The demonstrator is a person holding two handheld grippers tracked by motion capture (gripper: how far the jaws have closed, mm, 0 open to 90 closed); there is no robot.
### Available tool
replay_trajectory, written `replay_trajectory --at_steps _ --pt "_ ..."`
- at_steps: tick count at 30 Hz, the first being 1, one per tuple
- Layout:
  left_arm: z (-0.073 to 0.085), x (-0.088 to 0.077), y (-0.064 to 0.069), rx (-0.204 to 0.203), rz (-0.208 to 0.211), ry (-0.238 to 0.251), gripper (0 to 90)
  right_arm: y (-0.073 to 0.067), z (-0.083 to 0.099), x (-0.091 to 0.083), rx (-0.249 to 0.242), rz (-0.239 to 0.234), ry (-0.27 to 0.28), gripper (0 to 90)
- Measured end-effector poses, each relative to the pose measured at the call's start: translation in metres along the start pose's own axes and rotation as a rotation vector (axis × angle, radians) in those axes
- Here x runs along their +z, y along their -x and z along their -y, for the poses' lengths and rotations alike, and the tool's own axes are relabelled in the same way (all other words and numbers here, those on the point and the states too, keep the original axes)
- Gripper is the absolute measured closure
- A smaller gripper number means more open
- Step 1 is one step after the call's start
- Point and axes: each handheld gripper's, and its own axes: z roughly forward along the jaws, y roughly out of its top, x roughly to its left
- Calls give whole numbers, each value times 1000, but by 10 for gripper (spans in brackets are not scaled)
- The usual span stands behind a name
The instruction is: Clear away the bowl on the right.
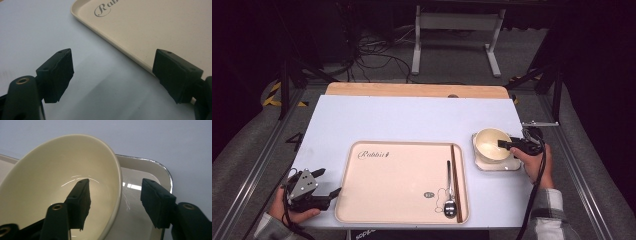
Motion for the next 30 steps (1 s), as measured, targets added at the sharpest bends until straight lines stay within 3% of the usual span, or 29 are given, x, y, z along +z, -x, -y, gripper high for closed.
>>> replay_trajectory --at_steps 4,8,13,19,22,26,30 --pt "0 0 0 7 1 -2 180 2 4 7 20 -14 -17 524" --pt "0 0 0 3 2 -3 180 4 7 9 30 -34 0 586" --pt "0 0 0 5 3 -2 180 2 8 8 24 -55 0 676" --pt "0 0 0 10 -1 -4 179 3 10 6 21 -21 -3 786" --pt "0 0 0 12 -4 -6 178 5 13 5 18 -1 -8 800" --pt "0 -1 1 14 -6 -8 178 5 14 4 30 -15 11 825" --pt "0 -1 0 17 -6 -7 178 -1 12 3 -2 -19 27 835"
